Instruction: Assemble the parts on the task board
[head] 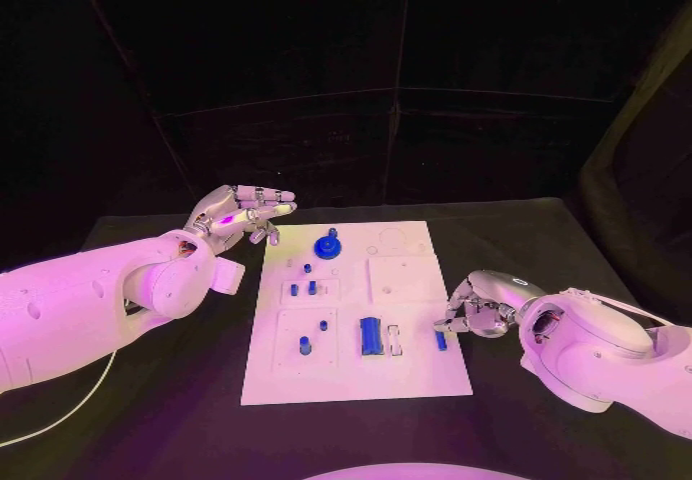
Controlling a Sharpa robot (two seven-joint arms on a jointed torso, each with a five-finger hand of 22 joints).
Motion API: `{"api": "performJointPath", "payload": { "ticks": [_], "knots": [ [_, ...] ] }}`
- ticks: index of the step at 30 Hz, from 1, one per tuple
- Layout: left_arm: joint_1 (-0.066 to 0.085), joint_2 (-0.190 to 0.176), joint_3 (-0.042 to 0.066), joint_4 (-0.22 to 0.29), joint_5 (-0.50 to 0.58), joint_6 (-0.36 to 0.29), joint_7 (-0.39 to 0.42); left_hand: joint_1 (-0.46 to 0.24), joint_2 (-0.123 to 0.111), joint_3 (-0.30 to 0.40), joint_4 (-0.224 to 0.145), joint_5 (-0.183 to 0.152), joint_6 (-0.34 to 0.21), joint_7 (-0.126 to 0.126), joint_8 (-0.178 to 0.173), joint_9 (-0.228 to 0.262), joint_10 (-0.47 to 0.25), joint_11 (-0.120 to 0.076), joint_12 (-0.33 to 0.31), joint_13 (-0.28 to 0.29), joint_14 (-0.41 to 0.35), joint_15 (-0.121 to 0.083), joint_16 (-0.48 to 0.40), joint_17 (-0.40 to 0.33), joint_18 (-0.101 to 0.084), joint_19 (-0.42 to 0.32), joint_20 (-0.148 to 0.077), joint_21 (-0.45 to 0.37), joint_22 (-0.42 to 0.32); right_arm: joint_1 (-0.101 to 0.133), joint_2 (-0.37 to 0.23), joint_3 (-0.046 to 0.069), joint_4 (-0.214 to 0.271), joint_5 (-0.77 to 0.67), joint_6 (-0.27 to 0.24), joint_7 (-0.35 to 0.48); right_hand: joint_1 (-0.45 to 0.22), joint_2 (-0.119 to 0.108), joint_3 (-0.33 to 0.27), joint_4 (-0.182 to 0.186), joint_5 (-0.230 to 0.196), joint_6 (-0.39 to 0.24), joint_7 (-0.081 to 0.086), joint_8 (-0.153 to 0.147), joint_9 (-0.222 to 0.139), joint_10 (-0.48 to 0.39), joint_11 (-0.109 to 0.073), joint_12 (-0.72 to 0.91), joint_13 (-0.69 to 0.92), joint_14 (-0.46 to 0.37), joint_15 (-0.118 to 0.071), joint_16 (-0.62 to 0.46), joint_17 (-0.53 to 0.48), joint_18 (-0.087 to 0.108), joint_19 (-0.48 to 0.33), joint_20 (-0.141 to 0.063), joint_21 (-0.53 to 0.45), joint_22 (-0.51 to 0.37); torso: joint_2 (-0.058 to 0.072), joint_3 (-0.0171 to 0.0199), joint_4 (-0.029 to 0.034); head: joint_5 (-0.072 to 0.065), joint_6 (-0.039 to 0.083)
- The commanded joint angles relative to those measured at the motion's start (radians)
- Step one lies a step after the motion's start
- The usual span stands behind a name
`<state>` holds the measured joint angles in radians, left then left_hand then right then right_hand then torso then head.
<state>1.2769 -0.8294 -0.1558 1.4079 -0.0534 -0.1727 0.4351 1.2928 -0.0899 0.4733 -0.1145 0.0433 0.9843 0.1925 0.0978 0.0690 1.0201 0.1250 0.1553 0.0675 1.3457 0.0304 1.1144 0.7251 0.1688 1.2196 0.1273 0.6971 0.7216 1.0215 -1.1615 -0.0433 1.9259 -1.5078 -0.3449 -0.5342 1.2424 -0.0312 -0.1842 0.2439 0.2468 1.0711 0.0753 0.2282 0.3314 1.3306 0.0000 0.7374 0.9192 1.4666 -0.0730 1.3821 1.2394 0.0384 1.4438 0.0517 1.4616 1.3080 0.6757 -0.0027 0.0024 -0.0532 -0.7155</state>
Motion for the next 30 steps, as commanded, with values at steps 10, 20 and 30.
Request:
{"api": "performJointPath", "payload": {
  "ticks": [10,20,30],
  "knots": [
    [0.001,-0.002,0.000,0.001,0.003,0.013,0.004,-0.005,0.002,-0.005,0.001,0.006,0.000,0.001,0.002,-0.002,-0.004,0.001,0.005,-0.001,-0.008,-0.001,0.001,-0.001,0.014,-0.004,-0.001,-0.004,-0.001,0.000,0.044,0.000,-0.047,-0.091,0.164,-0.021,0.008,-0.011,-0.021,0.009,-0.019,0.003,0.001,-0.004,0.008,0.000,-0.001,0.008,0.008,0.043,0.008,-0.008,-0.003,0.009,-0.007,-0.002,-0.006,0.080,0.001,0.0003,-0.0002,0.002,-0.009],
    [0.001,-0.003,0.000,0.000,0.003,0.013,0.003,-0.005,0.002,-0.005,0.001,0.006,0.000,0.001,0.002,-0.002,-0.004,0.001,0.005,-0.001,-0.008,-0.001,0.001,-0.001,0.014,-0.004,-0.001,-0.004,-0.001,-0.001,0.076,0.000,-0.071,-0.118,0.223,-0.024,0.034,-0.010,-0.022,0.001,-0.018,0.004,0.001,-0.003,0.014,-0.002,-0.001,0.005,0.009,0.043,0.007,-0.011,-0.005,0.010,-0.009,-0.003,-0.008,0.077,0.001,-0.0001,0.0007,0.002,-0.015],
    [0.001,-0.003,0.000,0.000,0.003,0.013,0.003,-0.005,0.003,-0.006,0.002,0.006,0.001,0.001,0.002,-0.001,-0.006,0.001,0.006,-0.001,-0.008,-0.001,0.002,-0.001,0.014,-0.004,-0.001,-0.004,-0.002,-0.002,0.107,-0.001,-0.084,-0.166,0.255,-0.027,0.168,0.034,0.017,-0.070,-0.057,0.008,-0.002,-0.004,0.026,-0.008,-0.006,-0.008,0.006,0.043,0.002,-0.015,-0.005,0.010,-0.009,-0.007,-0.010,0.077,0.000,-0.0013,0.0020,0.001,-0.017]
  ]
}}
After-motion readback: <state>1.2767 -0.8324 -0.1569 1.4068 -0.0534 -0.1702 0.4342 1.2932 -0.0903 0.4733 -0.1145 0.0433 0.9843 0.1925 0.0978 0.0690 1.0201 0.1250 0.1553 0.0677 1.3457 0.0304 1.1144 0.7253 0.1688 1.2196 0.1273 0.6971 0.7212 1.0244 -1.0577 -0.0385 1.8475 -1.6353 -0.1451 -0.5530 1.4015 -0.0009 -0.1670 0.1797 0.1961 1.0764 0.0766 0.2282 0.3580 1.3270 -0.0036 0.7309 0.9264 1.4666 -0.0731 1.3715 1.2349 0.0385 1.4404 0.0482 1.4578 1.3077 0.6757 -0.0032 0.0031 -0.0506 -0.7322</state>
